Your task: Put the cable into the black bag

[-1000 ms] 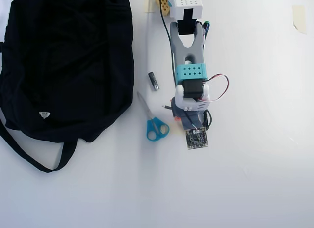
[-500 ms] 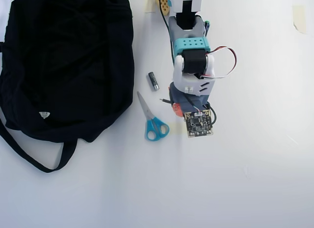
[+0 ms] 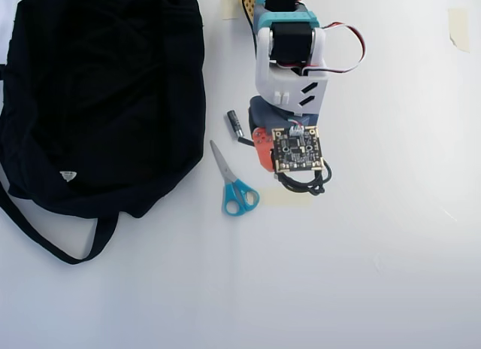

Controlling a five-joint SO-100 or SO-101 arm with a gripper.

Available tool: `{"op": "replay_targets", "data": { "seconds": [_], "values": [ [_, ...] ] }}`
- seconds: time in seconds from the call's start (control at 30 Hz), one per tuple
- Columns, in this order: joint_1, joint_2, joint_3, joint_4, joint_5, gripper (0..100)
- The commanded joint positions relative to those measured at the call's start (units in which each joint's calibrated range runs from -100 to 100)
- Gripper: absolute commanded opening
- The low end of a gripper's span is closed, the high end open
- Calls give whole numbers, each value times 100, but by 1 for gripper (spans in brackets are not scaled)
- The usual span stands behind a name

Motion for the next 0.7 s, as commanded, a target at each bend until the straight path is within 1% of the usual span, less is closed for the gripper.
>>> {"op": "replay_targets", "data": {
  "seconds": [0.0,0.23,0.47,0.67],
  "values": [
    [81,-628,-174,77,22,2],
    [216,-719,-174,77,12,2],
    [388,-728,239,77,64,2],
    [328,-628,239,77,-62,2]
  ]
}}
